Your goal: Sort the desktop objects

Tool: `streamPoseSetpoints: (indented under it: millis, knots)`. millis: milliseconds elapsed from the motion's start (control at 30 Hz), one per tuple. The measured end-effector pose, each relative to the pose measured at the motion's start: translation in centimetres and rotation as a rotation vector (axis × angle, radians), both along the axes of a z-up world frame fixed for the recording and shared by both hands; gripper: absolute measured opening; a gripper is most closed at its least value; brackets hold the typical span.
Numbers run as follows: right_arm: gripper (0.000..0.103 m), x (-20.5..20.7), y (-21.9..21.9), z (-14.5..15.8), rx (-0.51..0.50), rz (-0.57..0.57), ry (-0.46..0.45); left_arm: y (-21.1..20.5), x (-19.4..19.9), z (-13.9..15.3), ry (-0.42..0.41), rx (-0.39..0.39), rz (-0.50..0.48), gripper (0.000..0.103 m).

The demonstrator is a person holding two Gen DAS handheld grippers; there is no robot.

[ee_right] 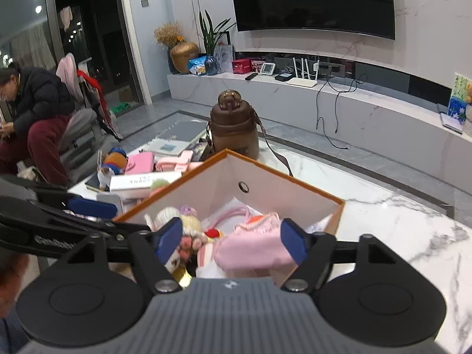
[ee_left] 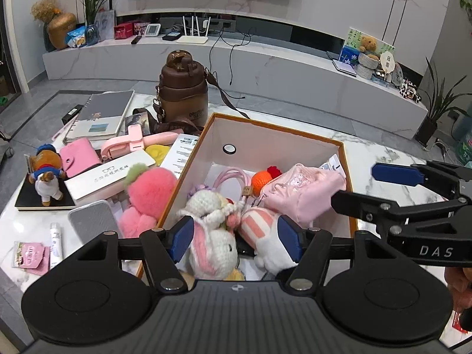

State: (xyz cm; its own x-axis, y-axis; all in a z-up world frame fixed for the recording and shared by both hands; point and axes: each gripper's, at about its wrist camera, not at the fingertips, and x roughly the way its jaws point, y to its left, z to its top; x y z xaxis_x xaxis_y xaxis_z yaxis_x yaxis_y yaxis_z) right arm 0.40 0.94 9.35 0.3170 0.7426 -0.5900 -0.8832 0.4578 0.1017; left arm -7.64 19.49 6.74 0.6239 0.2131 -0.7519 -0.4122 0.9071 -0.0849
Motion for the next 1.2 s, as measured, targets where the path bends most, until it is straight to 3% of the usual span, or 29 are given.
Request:
streamPoseSetpoints:
  millis: [167, 233, 400, 600, 867, 1033, 1200]
  knots:
    - [0.087, -1.2, -1.7, 0.3, -0.014, -0.044, -0.025, -0.8, -1.4, 0.5, -0.013, 0.007, 0.009, 0.080]
    - [0.097, -1.6, -2.4, 0.6, -0.005, -0.067, -0.035, -1.0, -1.8, 0.5, -0.018, 0.009, 0.016, 0.080]
    - [0.102, -2.8, -3.6, 0.9, -0.014, -0.093, -0.070, -1.7, -2.6, 0.2, -0.013, 0.016, 0.023, 0.081]
    - [0.102, -4.4, -4.5, 1.0, -0.029, -0.102, -0.107, -2.4, -3.6, -0.3, -0.019, 0.042, 0.024, 0.088]
    - [0.102, -6.2, -5.9, 1.3, -0.022, -0.134, -0.135, -3.0, -4.3, -1.2, -0.049, 0.053, 0.042, 0.088]
    - [0.102, -7.0, -6.8, 1.1, -0.044, -0.164, -0.168, -3.6, -4.8, -0.5, -0.107, 0.075, 0.033, 0.090]
    - [0.102, -7.6, -7.7, 1.0, -0.022, -0.231, -0.155, -3.4, -5.1, -0.8, -0.115, 0.028, 0.054, 0.090]
